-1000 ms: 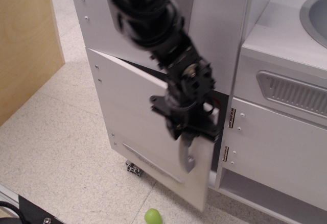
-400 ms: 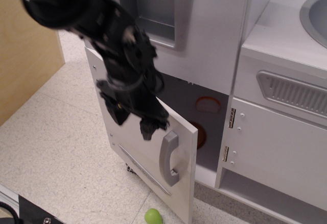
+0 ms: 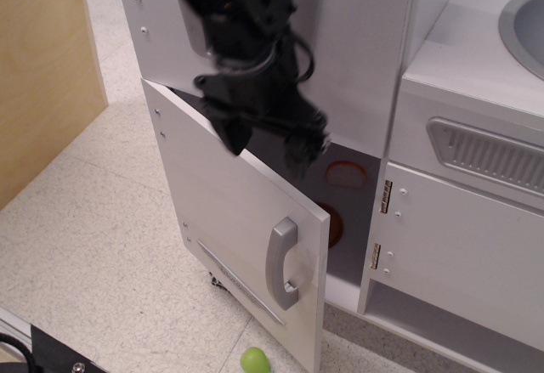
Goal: Open low fridge
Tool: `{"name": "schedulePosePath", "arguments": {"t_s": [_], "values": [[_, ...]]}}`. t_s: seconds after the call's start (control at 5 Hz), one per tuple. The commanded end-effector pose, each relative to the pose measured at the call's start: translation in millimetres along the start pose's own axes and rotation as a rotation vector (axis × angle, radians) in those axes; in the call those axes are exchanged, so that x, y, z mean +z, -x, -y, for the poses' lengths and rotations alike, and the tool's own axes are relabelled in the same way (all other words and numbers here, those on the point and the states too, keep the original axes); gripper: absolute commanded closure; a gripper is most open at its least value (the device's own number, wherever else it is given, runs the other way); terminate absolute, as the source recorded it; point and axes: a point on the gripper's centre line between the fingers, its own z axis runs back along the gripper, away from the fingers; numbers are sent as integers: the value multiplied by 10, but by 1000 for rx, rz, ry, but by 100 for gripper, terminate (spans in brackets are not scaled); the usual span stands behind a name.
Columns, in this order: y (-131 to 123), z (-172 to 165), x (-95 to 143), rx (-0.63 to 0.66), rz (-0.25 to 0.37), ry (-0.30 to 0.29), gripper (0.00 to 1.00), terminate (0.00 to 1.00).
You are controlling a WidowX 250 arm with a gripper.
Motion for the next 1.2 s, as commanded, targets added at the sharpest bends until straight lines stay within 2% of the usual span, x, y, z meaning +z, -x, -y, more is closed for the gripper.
{"name": "schedulePosePath", "arguments": {"t_s": [0.0, 0.2, 0.4, 0.6, 1.0], "values": [[-230, 260, -302, -30, 34, 0, 0, 0], [-191, 280, -588, -55, 21, -29, 0, 0], [-127, 230, -761, -55, 2, -65, 0, 0], [60, 49, -813, -70, -61, -69, 0, 0], [530, -381, -798, -106, -122, -127, 0, 0]]}}
